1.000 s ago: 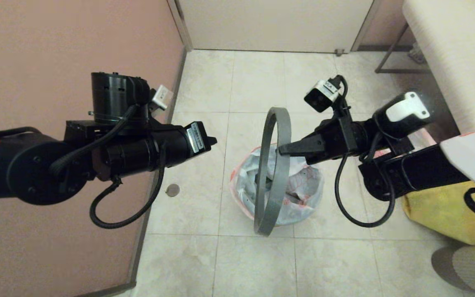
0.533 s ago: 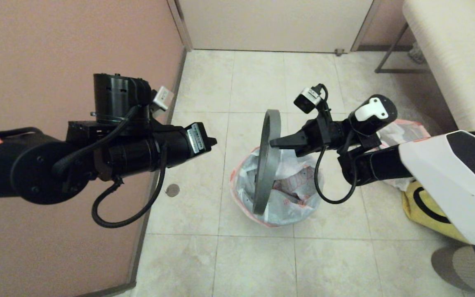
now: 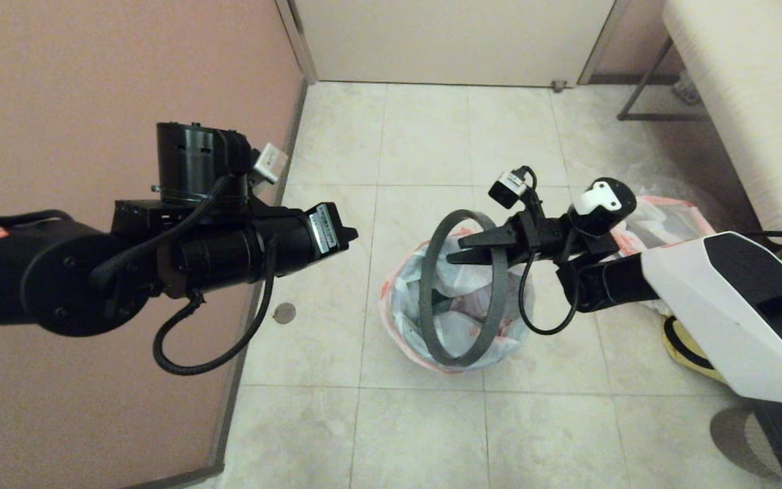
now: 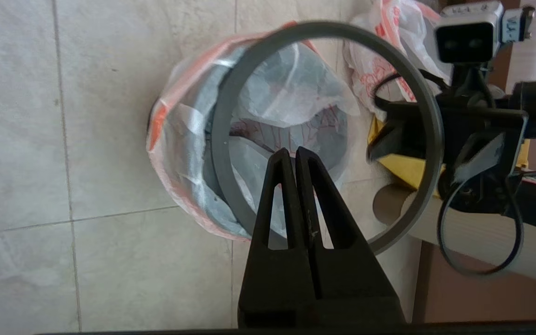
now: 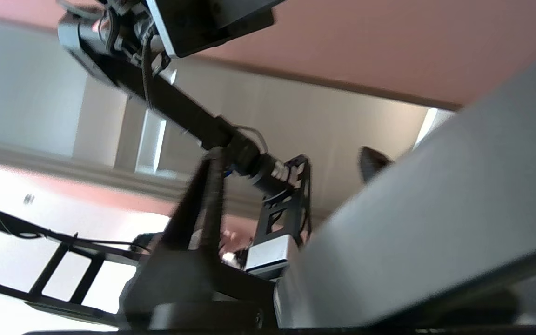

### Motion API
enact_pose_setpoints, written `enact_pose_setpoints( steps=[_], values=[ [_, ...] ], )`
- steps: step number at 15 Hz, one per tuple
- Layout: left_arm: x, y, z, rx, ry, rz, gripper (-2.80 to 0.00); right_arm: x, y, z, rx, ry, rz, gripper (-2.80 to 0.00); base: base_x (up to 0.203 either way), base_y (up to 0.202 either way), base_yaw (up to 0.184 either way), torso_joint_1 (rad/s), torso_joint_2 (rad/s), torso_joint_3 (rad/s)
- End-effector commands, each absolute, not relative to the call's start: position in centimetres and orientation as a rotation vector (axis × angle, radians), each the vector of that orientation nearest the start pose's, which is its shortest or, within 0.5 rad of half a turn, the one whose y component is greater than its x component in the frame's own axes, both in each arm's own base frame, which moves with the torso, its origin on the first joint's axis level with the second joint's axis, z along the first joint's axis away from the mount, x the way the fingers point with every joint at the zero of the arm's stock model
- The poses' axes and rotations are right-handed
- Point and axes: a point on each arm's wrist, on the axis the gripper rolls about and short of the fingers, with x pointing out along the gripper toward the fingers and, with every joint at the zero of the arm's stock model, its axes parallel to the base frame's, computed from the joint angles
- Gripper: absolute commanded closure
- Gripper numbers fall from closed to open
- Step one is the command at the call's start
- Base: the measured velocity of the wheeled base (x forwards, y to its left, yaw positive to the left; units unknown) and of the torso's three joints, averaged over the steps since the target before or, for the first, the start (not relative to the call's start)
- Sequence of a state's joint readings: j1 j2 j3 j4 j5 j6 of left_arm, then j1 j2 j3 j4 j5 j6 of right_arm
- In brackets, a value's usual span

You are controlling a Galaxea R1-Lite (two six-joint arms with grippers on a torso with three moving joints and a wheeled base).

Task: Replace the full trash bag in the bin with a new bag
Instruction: Place the trash can ring on the trash can

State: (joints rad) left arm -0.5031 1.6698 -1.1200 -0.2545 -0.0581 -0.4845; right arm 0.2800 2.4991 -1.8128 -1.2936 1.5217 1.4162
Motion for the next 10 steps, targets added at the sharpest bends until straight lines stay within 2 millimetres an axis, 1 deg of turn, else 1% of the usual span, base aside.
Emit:
enact_pose_setpoints(
  steps=[1, 3, 6, 8, 10],
  values=[
    [27.5, -15.3, 24.3, -0.407, 0.416, -0.475, 0.00, 46.7, 13.4, 17.9, 0.604, 0.699, 1.670, -2.80, 0.000, 0.000, 0.000, 0.000, 0.00, 0.000],
    [27.4, -15.2, 24.5, -0.408, 0.410, -0.477, 0.00, 46.5, 11.4, 18.5, 0.621, 0.690, 1.631, -2.80, 0.000, 0.000, 0.000, 0.000, 0.00, 0.000],
    [27.0, -15.2, 24.9, -0.410, 0.402, -0.486, 0.00, 45.5, 7.3, 20.2, 0.644, 0.660, 1.554, -2.80, 0.000, 0.000, 0.000, 0.000, 0.00, 0.000],
    [26.5, -15.3, 25.2, -0.410, 0.396, -0.499, 0.00, 44.8, 5.5, 21.7, 0.656, 0.647, 1.518, -2.80, 0.000, 0.000, 0.000, 0.000, 0.00, 0.000],
    [26.1, -15.3, 25.5, -0.411, 0.390, -0.508, 0.00, 44.4, 5.0, 22.5, 0.707, 0.692, 1.494, -2.80, 0.000, 0.000, 0.000, 0.000, 0.00, 0.000]
  ],
)
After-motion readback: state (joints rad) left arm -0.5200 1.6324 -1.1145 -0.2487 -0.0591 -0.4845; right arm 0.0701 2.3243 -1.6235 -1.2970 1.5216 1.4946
